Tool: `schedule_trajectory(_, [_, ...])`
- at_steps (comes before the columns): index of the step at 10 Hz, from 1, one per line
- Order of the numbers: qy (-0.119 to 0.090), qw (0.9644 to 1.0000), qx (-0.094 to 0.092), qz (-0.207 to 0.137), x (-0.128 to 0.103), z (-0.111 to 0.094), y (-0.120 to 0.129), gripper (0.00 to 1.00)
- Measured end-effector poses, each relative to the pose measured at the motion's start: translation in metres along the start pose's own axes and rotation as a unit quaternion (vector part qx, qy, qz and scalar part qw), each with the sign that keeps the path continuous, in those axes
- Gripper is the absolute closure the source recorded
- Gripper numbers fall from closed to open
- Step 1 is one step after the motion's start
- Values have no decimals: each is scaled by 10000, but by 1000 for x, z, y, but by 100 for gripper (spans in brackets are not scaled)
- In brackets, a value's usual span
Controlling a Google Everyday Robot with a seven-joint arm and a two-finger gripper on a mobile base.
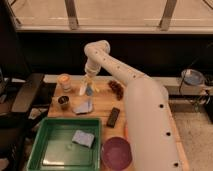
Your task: Place banana in plastic cup
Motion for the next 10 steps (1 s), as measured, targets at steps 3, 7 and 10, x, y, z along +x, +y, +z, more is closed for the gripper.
schedule_trajectory(3, [54,9999,-103,-14,4,4,6,51])
schedule_trajectory(7, [-171,9998,132,17,4,-30,-2,25])
schedule_trajectory(10, [-504,9983,305,44,20,-71,-9,20])
